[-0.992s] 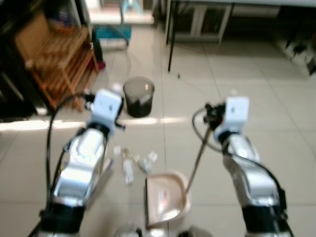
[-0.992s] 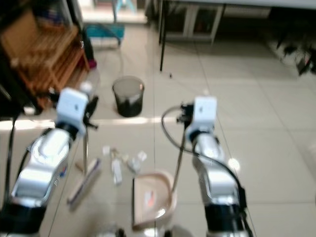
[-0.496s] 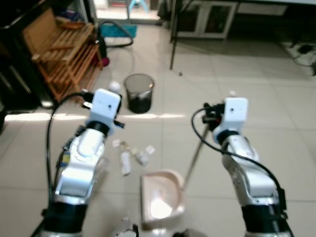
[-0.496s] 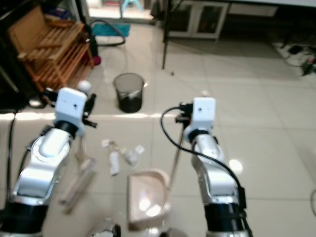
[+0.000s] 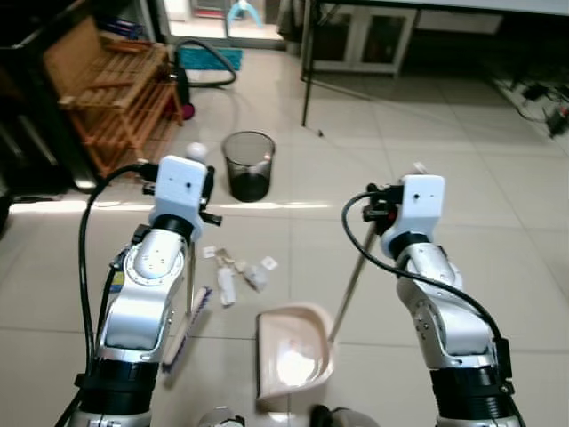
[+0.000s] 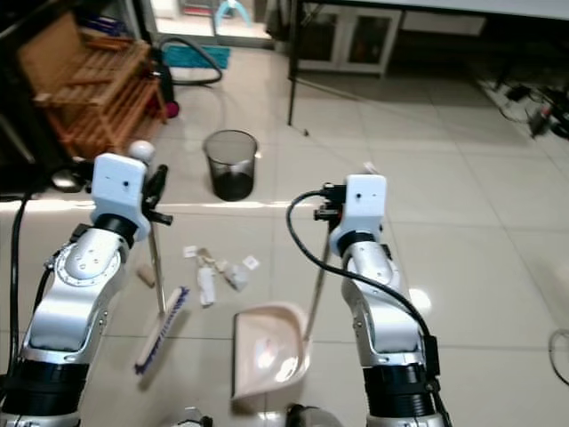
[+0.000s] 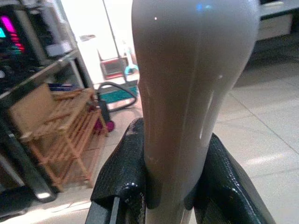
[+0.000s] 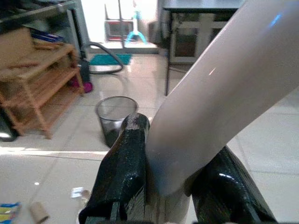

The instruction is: Sweep floor

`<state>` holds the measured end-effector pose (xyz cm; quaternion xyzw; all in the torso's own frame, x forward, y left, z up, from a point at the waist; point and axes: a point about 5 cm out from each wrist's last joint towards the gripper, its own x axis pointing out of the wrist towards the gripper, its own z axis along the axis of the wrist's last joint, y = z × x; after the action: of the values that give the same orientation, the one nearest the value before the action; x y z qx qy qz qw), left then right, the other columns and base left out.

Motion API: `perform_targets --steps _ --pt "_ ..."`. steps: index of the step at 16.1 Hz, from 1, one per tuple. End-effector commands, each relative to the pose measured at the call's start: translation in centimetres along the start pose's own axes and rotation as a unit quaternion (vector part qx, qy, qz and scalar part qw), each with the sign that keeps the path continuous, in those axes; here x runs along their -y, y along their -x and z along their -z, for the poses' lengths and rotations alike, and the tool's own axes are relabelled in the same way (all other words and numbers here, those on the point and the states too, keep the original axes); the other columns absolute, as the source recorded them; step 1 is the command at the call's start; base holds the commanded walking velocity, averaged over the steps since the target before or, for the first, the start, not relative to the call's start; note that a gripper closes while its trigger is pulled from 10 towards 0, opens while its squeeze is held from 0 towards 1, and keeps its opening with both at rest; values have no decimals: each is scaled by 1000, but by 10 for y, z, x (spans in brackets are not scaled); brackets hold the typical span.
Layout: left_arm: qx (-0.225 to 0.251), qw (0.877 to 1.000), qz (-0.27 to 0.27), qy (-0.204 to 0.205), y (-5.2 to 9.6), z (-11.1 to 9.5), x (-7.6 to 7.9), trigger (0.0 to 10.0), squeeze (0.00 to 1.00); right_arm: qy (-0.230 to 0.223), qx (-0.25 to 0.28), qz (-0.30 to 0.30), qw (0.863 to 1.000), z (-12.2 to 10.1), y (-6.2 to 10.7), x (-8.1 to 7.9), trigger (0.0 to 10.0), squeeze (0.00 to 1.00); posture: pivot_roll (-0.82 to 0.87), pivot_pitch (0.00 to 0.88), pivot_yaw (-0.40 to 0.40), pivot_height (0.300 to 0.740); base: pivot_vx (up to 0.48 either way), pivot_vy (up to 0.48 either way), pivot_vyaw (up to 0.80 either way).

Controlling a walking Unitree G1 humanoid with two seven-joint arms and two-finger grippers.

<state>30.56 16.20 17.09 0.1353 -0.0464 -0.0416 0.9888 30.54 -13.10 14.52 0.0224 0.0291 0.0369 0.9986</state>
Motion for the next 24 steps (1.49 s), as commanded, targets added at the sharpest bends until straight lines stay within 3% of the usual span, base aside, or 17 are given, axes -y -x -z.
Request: perform_targets --steps 1,7,12,24 --pt "33 999 -2 -1 -2 -11 2 10000 0 12 24 13 1000 -11 -2 5 10000 0 -29 57 -7 740 0 0 0" --pt "26 1000 -4 0 -3 -8 2 10000 0 0 18 16 1000 -9 -4 6 10000 0 -27 61 -9 740 0 0 -180" --pt "46 999 4 2 -7 -14 4 10000 0 25 36 34 998 -13 -7 7 10000 0 -24 67 -11 740 290 0 -141" --pt "53 999 -2 7 -10 -13 0 10000 0 3 47 48 998 -16 -10 11 10000 0 -27 64 -5 740 364 0 -74"
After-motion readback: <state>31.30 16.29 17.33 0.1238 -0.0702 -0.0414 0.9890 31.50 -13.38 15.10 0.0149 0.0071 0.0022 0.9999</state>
